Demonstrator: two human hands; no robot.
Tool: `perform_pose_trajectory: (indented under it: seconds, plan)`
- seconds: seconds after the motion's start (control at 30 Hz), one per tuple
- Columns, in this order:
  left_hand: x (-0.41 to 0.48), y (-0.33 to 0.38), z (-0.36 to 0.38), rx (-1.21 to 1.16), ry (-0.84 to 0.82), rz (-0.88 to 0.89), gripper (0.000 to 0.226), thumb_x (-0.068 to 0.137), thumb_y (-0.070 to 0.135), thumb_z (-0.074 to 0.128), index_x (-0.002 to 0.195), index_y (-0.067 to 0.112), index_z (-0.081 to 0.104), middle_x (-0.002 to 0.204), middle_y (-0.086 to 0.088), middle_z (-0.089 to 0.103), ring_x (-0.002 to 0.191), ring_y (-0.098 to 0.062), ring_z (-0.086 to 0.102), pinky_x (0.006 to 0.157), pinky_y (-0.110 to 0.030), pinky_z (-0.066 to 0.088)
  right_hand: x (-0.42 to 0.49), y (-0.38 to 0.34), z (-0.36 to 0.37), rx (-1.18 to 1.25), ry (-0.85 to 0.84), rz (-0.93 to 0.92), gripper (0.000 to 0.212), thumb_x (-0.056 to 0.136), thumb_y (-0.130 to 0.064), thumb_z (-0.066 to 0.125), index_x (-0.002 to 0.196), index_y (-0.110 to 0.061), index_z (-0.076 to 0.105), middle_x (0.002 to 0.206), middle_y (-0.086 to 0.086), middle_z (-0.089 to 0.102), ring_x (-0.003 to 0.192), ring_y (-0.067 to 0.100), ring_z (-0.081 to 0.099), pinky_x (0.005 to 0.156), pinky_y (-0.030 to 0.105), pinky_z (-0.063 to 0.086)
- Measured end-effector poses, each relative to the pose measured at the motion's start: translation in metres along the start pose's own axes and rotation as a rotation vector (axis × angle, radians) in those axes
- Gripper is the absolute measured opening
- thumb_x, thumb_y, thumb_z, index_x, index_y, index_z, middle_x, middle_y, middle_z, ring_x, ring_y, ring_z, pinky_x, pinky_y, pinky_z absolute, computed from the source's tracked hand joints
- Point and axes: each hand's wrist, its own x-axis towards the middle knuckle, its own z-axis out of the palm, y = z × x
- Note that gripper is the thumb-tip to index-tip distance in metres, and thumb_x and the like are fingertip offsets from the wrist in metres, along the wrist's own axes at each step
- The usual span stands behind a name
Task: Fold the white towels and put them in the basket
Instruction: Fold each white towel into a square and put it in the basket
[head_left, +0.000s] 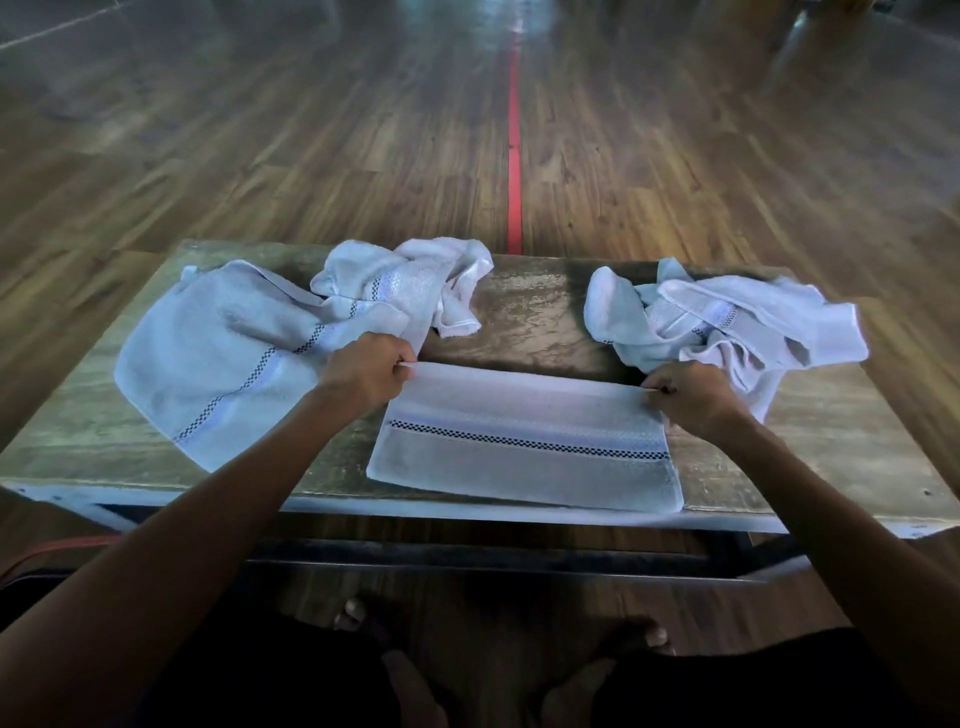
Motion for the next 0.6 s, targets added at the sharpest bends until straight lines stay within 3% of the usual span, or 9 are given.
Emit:
perform_pose_trajectory:
  seconds: [0.17,0.23,0.3,0.37,0.5,0.6]
  plan:
    - [0.007,0.0,-0.006,0.064,-0.118,0.074,0.019,0.092,0.027,0.058,0.108,0.027,0.068,0.115,0.003,0.06,0.107,-0.019,0.056,0.082,-0.035,0.045,0.004,0.001,-0.002,-0.072,-0.05,-0.078,0.027,0.085,-0.011,0.066,0.112,-0.009,0.07,0.114,0.008,0.069,0.107,0.025,0.059,0.083,0.023,0.037]
    - [0.01,0.002,-0.009,0.085,-0.162,0.086,0.017,0.09,0.027,0.06,0.105,0.026,0.068,0.113,0.003,0.059,0.105,-0.019,0.056,0.079,-0.033,0.042,0.008,-0.002,-0.005,-0.147,-0.108,-0.128,0.022,0.085,-0.011,0.066,0.105,-0.006,0.072,0.105,0.01,0.07,0.1,0.027,0.061,0.08,0.028,0.042]
    - [0.011,0.004,-0.015,0.099,-0.221,0.111,0.003,0.089,0.025,0.061,0.088,0.024,0.065,0.105,0.001,0.061,0.095,-0.016,0.055,0.077,-0.031,0.043,0.013,-0.003,-0.007,-0.187,-0.172,-0.17,0.015,0.083,-0.01,0.065,0.092,-0.002,0.073,0.092,0.012,0.072,0.087,0.027,0.064,0.072,0.03,0.045]
    - [0.011,0.006,-0.022,0.12,-0.295,0.145,0.017,0.087,0.023,0.064,0.073,0.025,0.054,0.095,-0.002,0.063,0.085,-0.016,0.055,0.075,-0.032,0.047,0.015,-0.005,-0.009,-0.187,-0.23,-0.185,0.014,0.08,-0.01,0.067,0.088,-0.001,0.074,0.083,0.013,0.072,0.076,0.025,0.065,0.067,0.03,0.044]
    - [0.006,0.008,-0.035,0.114,-0.438,0.113,0.013,0.082,0.025,0.07,0.077,0.027,0.059,0.091,0.003,0.066,0.089,-0.018,0.063,0.084,-0.038,0.053,0.006,-0.01,-0.025,-0.141,-0.32,-0.161,0.012,0.081,-0.01,0.069,0.078,0.0,0.073,0.07,0.015,0.066,0.06,0.015,0.052,0.055,0.021,0.032]
    - [-0.005,0.008,-0.045,0.053,-0.503,0.14,0.009,0.084,0.022,0.07,0.083,0.021,0.062,0.09,0.004,0.065,0.083,-0.013,0.061,0.067,-0.022,0.049,-0.007,-0.014,-0.042,-0.035,-0.35,-0.168,0.008,0.08,-0.013,0.074,0.081,-0.005,0.073,0.079,0.009,0.07,0.071,0.013,0.057,0.062,0.016,0.036]
